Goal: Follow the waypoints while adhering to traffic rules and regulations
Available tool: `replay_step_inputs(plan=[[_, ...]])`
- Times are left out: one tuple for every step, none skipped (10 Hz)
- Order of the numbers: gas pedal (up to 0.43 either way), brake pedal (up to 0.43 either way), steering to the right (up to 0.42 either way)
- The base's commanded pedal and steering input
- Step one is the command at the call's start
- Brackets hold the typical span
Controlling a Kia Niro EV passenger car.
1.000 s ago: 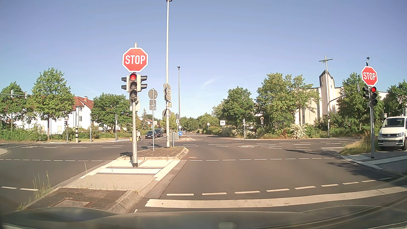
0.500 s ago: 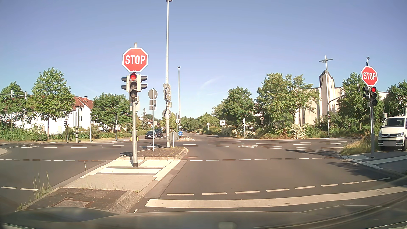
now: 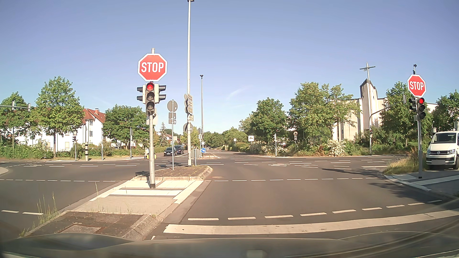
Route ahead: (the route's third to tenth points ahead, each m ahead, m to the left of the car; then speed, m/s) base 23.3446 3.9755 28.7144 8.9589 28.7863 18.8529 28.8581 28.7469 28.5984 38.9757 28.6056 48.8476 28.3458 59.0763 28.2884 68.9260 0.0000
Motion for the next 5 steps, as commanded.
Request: replay_step_inputs(plan=[[0.000, 0.311, 0.012], [0.000, 0.311, 0.012], [0.000, 0.311, 0.012], [0.000, 0.311, 0.012], [0.000, 0.311, 0.012]])
